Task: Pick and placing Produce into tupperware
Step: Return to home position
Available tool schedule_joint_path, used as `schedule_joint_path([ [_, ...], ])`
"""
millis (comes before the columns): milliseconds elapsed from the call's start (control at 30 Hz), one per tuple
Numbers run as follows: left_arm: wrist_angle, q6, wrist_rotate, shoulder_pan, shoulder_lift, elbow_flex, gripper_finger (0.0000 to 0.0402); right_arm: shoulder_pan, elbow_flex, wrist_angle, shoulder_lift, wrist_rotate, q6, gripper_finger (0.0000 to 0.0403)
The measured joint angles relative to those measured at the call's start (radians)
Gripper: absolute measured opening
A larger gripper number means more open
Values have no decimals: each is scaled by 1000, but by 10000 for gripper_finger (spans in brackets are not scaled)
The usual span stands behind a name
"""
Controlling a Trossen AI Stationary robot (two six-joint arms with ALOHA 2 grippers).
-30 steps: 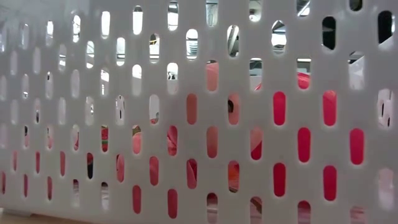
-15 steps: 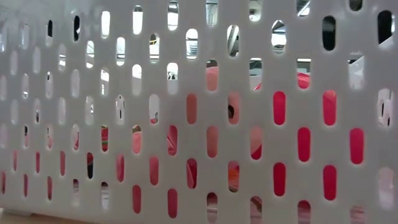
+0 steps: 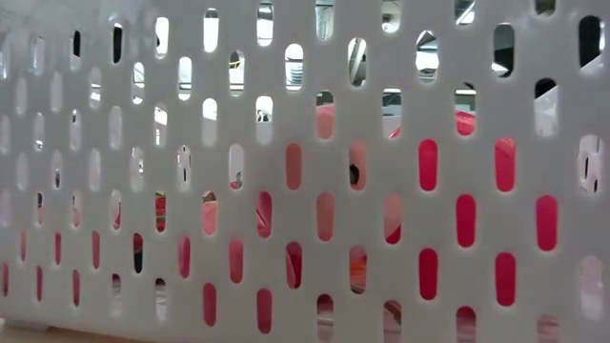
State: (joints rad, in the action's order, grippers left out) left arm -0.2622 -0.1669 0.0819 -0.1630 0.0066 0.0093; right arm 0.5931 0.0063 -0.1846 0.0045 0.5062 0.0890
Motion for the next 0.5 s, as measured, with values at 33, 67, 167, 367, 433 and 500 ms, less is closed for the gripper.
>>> schedule_joint_path([
  [33, 11, 15, -7, -2, 0, 0, 2, -6, 0, 4, 7, -27, -13, 374],
  [67, 34, 35, -27, -3, -1, 0, 2, -10, 0, 21, 16, -71, -44, 374],
  [167, 140, 41, -99, -3, 0, -1, 2, -17, 0, 74, 28, -175, -97, 374],
  [367, 245, -29, -113, -2, 28, 10, 2, -30, 0, 126, 28, -190, 146, 374],
  [433, 247, -19, -117, -3, 27, 10, 2, -30, 0, 125, 28, -189, 183, 374],
  [500, 251, -9, -118, -2, 27, 10, 2, -30, 0, 126, 28, -190, 198, 374],
])
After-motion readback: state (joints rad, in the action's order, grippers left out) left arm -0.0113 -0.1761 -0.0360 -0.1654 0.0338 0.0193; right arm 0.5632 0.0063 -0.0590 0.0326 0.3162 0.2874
